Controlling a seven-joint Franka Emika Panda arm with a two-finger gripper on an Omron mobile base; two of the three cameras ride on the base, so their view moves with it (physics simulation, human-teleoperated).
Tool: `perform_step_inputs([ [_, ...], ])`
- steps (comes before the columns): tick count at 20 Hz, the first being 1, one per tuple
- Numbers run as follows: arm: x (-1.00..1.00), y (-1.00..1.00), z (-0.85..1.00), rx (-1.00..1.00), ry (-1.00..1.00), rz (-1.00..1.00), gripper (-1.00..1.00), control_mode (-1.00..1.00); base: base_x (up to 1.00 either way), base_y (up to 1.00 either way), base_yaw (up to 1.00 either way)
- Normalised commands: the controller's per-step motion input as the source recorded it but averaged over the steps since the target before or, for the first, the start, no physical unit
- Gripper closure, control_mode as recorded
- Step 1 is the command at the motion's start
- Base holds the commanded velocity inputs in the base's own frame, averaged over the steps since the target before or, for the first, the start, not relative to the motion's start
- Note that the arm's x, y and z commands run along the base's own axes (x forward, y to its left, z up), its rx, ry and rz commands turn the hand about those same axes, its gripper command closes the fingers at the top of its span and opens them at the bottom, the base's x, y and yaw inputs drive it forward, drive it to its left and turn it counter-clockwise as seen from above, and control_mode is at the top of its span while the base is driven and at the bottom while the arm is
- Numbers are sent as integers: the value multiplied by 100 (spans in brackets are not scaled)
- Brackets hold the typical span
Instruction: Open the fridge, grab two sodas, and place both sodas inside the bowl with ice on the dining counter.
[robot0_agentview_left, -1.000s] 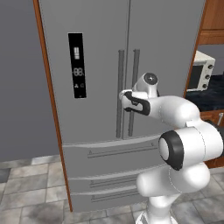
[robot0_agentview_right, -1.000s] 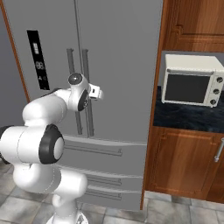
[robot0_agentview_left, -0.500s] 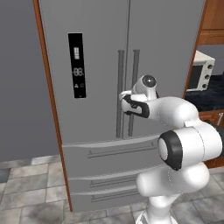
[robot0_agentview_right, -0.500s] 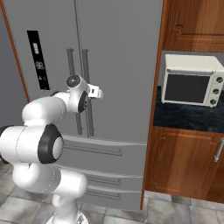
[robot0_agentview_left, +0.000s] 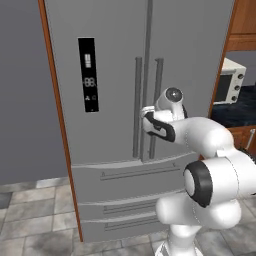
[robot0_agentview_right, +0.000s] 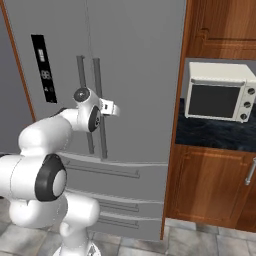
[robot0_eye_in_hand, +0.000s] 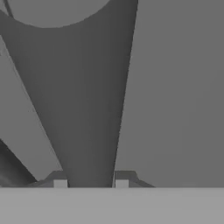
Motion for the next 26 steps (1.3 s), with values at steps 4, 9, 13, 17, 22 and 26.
perform_step_inputs([
  [4, -55, -52, 0, 0, 1, -7, 100, -100, 0, 0, 0],
  [9, -53, -52, 4, -4, 7, -9, 100, -100, 0, 0, 0],
  [13, -50, -49, 5, -10, 11, -9, 100, -100, 0, 0, 0],
  [17, -48, -64, 3, -9, 10, -6, 100, -100, 0, 0, 0],
  [22, -47, -71, 0, -9, 12, -4, 100, -100, 0, 0, 0],
  [26, -49, -77, 0, -6, 12, -3, 100, -100, 0, 0, 0],
])
